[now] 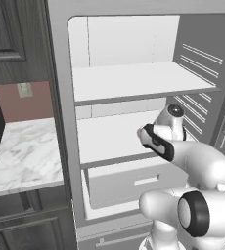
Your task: Retrieve the sausage and cheese from the fridge and place them on the cutting board on the counter.
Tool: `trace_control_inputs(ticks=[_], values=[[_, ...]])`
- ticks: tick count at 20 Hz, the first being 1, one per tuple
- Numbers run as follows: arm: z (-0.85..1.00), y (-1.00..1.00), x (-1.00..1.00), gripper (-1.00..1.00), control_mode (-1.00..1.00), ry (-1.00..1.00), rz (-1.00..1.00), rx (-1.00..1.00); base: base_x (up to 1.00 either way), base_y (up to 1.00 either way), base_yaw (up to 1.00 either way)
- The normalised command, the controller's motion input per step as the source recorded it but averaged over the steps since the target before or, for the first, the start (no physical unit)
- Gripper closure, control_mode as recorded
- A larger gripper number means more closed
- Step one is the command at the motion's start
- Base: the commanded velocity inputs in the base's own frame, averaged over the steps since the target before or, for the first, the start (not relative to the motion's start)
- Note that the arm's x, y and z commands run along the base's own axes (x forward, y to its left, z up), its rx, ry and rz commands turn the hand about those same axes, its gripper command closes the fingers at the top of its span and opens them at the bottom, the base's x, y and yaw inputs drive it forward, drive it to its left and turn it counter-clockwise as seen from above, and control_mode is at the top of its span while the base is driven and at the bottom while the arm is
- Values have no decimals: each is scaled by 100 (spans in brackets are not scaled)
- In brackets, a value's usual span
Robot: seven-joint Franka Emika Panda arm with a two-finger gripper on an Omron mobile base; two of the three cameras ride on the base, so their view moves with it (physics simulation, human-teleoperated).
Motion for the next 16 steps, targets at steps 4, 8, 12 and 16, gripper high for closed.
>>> trace_control_inputs(ticks=[4,8,12,16], values=[[64,-4,-38,100,-100,17,0,0,0,0,0],[15,0,-59,100,-100,4,0,0,0,0,0],[0,0,-68,100,-100,0,0,0,0,0,0],[19,0,-64,100,-100,0,0,0,0,0,0]])
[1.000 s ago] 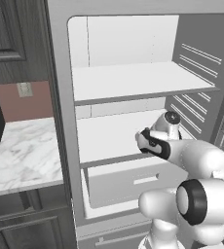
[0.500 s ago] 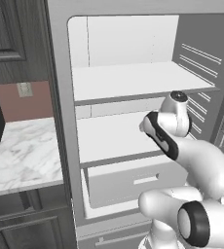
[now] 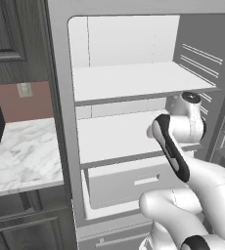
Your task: Retrieve the sausage and cheese from the fridge and place them on the cutting board on the counter.
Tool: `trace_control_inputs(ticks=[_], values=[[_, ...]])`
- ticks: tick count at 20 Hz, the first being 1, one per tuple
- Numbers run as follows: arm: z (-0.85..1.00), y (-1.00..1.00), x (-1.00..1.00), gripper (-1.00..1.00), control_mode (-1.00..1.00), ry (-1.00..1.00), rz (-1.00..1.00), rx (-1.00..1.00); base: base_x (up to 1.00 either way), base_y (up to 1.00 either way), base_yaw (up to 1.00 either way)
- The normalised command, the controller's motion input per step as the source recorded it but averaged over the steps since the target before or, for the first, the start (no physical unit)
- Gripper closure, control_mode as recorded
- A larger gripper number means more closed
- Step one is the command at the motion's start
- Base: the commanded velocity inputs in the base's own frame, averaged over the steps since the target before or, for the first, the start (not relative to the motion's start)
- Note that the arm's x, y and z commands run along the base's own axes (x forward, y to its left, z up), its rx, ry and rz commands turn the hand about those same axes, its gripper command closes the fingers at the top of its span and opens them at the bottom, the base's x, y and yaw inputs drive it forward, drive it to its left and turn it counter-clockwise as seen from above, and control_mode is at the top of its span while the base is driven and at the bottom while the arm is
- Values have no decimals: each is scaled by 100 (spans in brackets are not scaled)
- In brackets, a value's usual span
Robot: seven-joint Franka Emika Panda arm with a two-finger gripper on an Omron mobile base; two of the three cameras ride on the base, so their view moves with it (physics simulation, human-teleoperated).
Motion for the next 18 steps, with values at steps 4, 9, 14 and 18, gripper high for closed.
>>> trace_control_inputs(ticks=[4,9,14,18], values=[[79,0,-19,100,-100,3,0,0,0,0,0],[87,0,-29,100,-100,4,-1,0,0,0,0],[62,0,-59,100,-100,0,0,0,0,0,0],[57,0,-61,100,-100,0,0,-1,0,0,0]])
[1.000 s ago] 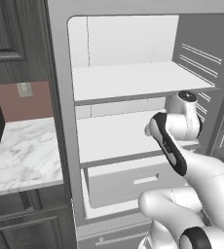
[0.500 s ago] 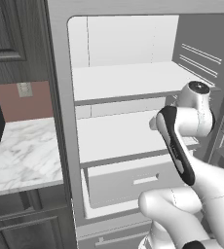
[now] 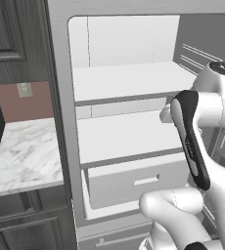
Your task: Retrieve the sausage and cheese from the fridge and place them on the cutting board on the counter.
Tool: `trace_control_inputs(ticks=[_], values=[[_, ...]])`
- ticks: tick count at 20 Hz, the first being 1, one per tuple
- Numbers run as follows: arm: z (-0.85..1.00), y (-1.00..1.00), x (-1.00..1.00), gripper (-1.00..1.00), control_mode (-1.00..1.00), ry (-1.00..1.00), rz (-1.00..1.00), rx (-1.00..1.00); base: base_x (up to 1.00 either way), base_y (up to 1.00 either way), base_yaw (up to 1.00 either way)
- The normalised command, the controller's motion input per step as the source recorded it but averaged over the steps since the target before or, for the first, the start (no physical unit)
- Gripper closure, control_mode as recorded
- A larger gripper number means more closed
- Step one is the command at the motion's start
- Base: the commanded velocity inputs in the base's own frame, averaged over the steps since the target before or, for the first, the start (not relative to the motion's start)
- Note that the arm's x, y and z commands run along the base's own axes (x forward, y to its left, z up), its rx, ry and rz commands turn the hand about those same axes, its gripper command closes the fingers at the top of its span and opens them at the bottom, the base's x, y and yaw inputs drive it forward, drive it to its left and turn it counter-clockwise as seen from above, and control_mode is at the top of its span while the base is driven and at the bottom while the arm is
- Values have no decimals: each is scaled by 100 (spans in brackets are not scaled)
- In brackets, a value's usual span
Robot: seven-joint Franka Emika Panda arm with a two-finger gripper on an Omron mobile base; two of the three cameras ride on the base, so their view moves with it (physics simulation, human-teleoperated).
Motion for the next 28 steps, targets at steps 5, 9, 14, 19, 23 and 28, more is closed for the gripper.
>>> trace_control_inputs(ticks=[5,9,14,19,23,28], values=[[27,6,-34,100,-100,0,0,-5,0,0,0],[1,21,-9,100,-100,-5,0,-10,0,0,0],[0,18,-23,100,-100,-13,0,-11,0,0,0],[9,1,-37,100,-100,-10,0,-7,0,0,0],[21,0,-48,100,-100,-7,0,-3,0,0,0],[14,0,-50,100,-100,-1,4,0,0,0,0]])
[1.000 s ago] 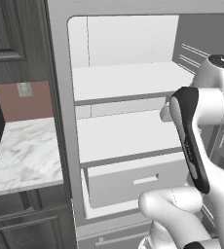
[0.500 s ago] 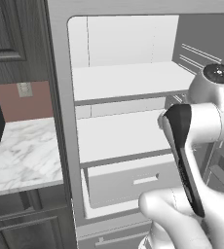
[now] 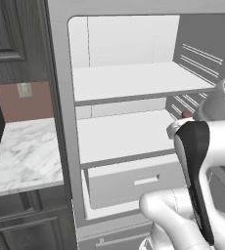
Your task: Retrieve the sausage and cheese from the fridge and place them on the cutting board on the counter.
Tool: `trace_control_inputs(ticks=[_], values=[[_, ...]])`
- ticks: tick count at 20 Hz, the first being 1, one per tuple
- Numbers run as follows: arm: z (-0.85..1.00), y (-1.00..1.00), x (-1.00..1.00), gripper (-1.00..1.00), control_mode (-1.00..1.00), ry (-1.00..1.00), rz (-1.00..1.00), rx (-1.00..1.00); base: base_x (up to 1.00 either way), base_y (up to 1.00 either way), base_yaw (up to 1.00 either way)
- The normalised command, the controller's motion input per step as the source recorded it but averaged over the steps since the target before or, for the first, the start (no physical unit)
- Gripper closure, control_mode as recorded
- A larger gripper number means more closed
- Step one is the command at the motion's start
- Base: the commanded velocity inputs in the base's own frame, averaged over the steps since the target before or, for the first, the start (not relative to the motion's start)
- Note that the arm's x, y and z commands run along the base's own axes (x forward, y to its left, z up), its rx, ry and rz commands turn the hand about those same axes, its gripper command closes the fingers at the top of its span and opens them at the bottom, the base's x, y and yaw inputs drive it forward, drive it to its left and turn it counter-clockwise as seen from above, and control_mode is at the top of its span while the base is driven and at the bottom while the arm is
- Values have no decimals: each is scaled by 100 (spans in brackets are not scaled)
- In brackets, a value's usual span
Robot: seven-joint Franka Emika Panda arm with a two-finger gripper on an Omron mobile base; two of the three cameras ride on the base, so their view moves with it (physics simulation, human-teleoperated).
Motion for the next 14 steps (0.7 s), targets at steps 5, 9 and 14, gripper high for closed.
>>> trace_control_inputs(ticks=[5,9,14], values=[[15,0,-36,100,-100,0,6,0,0,0,0],[0,0,0,100,100,0,0,0,-4,0,6],[0,0,0,100,100,0,0,0,-18,6,0]])
